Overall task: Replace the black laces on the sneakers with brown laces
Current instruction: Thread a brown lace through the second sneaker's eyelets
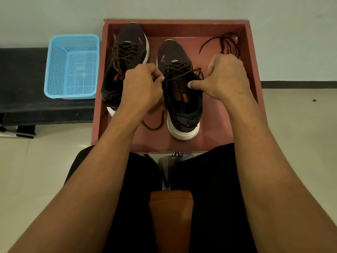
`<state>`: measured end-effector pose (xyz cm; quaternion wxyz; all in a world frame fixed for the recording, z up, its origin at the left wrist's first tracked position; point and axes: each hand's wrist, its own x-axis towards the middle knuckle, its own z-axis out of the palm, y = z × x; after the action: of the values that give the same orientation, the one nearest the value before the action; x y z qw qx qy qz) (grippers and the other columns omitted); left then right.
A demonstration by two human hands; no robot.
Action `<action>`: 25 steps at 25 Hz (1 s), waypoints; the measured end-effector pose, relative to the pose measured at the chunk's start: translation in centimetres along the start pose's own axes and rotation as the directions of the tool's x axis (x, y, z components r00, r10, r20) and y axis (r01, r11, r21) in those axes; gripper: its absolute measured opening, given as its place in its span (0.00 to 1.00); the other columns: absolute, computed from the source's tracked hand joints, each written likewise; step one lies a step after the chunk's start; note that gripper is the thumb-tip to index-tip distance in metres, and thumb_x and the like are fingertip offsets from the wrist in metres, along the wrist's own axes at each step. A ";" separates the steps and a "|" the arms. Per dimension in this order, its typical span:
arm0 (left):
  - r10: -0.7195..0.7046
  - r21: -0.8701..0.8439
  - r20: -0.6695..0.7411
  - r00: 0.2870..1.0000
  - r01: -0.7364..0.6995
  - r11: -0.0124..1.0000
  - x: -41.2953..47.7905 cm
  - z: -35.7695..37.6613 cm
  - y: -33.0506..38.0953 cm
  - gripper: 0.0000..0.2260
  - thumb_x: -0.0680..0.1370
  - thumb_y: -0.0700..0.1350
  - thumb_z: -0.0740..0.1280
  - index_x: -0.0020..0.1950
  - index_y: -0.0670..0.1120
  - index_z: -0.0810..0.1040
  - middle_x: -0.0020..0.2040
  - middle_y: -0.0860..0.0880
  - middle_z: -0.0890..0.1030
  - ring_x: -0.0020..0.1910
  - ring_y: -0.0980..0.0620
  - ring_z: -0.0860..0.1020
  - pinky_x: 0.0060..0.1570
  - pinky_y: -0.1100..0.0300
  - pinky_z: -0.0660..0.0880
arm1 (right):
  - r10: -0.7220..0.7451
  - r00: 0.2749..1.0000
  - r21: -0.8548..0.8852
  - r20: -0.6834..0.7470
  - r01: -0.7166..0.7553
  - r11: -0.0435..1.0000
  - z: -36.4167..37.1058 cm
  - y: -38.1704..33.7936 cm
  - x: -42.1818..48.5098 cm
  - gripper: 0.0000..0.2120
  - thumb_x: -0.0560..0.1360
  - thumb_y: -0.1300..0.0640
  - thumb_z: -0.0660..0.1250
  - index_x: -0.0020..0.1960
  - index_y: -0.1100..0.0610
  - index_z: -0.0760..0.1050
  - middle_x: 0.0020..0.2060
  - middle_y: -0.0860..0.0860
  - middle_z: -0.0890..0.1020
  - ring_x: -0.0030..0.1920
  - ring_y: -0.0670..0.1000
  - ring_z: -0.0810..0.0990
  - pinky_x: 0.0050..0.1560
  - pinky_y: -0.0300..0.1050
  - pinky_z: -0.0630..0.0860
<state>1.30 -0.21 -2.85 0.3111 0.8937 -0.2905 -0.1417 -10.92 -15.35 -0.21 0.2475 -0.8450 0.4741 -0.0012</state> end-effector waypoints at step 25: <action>0.075 0.181 -0.020 0.997 -0.070 0.981 -0.7 0.1 0.0 0.06 0.79 0.42 0.70 0.51 0.46 0.87 0.45 0.46 0.85 0.46 0.45 0.83 0.52 0.54 0.81 | -0.026 0.977 -0.108 0.214 0.050 0.993 1.5 0.0 0.7 0.10 0.82 0.51 0.67 0.48 0.57 0.71 0.36 0.51 0.72 0.36 0.52 0.74 0.38 0.45 0.70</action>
<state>0.69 0.13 -2.89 0.2379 0.9087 -0.3305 -0.0917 -10.19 -15.26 -1.70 0.2486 -0.8618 0.4280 0.1109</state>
